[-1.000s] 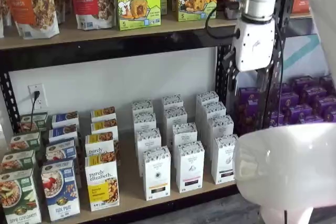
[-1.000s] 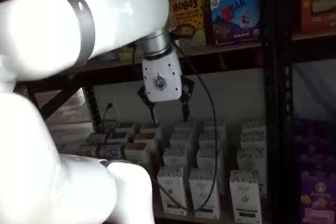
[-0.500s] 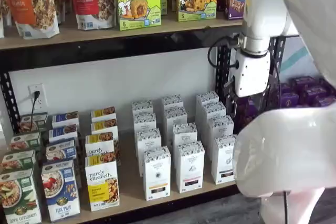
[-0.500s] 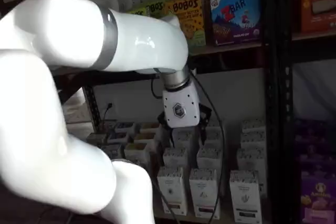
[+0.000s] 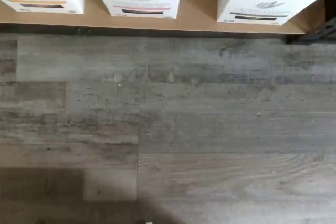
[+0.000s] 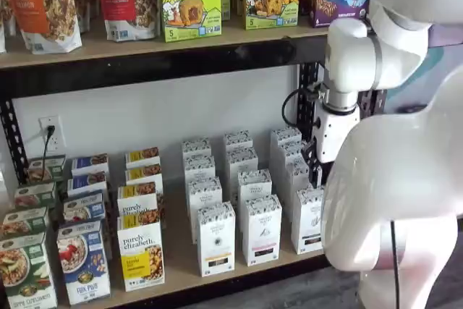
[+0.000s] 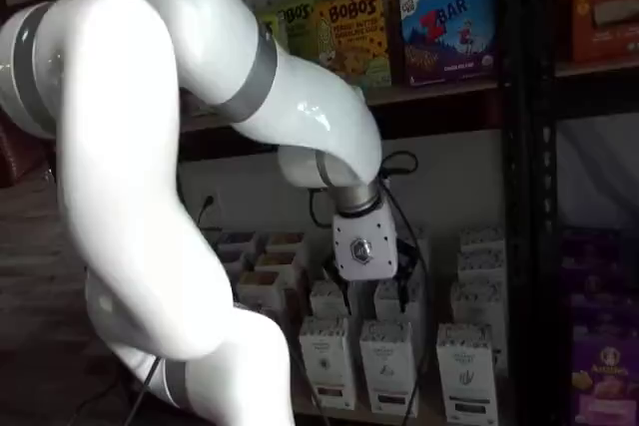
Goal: Pick up the white box with a green strip in the middle, on the bottom shelf, the sixth box from the left
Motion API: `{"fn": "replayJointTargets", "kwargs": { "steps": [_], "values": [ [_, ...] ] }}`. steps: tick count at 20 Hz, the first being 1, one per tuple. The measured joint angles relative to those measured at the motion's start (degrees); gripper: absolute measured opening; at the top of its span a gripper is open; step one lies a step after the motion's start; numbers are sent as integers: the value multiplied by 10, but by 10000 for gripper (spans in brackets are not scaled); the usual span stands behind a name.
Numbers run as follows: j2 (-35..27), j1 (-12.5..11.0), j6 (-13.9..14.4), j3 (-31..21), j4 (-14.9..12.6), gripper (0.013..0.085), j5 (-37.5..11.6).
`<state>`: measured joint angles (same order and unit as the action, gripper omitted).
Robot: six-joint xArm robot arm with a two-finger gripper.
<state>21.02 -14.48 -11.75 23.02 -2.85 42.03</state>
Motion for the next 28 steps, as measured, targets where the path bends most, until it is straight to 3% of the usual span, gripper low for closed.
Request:
{"fn": "replayJointTargets", "kwargs": {
  "steps": [2,5,9,14,18,20,24,25,28],
  "values": [
    [-35,-5,-30,8,34,850,-26],
    [-76,-5,-25,20,27,850,-51],
    [-121,0,-49,27,60,850,-106],
    [-193,8,21,58,-12,850,-137],
    [-253,12,26,85,-12,850,-168],
    [-280,11,42,105,-31,850,-168],
    [-323,4,45,135,-42,850,-177],
    [-333,2,53,143,-54,850,-181],
    [-368,-9,115,173,-132,850,-192]
  ]
}}
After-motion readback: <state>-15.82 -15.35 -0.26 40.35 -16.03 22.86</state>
